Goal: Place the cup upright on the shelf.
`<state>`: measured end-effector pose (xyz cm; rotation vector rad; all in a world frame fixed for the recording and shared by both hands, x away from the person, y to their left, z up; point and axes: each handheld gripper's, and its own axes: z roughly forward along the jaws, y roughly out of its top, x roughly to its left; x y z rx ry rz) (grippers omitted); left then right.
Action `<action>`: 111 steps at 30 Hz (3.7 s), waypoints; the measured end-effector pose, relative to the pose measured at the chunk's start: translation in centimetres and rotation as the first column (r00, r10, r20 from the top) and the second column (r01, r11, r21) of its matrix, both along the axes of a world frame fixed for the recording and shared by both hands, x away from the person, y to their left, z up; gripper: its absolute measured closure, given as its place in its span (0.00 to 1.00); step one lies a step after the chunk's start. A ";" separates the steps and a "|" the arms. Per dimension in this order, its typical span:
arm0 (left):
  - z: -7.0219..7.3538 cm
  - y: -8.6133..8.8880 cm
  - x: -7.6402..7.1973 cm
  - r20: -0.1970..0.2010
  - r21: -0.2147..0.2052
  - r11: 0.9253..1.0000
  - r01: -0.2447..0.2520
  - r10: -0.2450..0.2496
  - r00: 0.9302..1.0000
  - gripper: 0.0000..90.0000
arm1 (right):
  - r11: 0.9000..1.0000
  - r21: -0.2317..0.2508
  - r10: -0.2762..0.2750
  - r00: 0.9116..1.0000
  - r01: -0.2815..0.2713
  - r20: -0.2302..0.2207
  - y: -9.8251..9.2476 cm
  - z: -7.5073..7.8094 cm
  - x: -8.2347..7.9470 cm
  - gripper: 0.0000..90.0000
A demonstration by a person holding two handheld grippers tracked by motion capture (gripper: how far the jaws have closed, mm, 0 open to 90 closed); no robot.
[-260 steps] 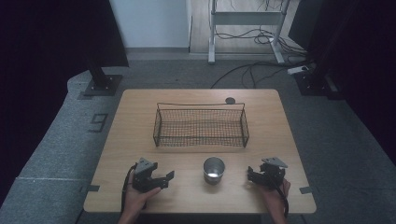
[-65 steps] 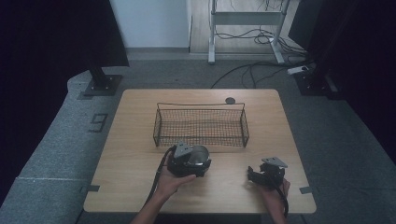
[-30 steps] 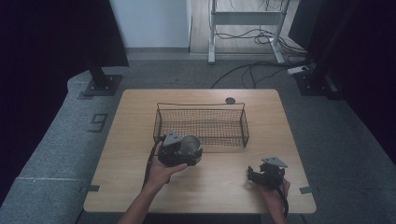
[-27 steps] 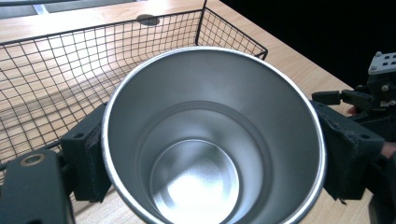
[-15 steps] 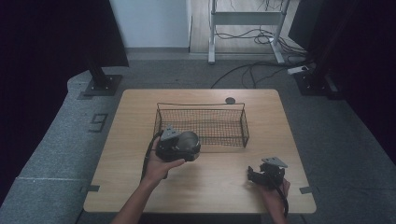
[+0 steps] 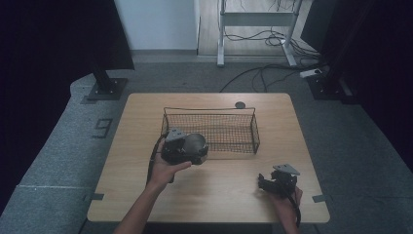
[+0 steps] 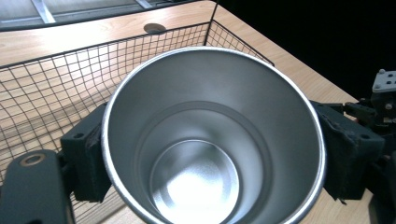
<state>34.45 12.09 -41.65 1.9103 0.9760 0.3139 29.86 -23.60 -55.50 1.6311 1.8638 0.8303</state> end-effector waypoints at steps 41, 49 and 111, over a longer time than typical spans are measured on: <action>1.3 0.3 3.7 -0.006 0.020 0.998 -0.060 0.060 0.998 0.16 | 1.000 0.000 -0.001 1.000 0.001 0.000 0.0 0.0 0.0 0.14; 1.2 0.3 4.4 -0.009 0.023 0.997 -0.072 0.072 0.997 0.16 | 1.000 -0.002 0.001 1.000 -0.001 0.000 0.0 0.0 0.0 0.14; -3.2 1.1 12.7 -0.113 0.099 0.981 -0.165 0.176 0.978 0.16 | 1.000 -0.002 0.001 1.000 -0.001 0.001 0.0 0.0 0.0 0.14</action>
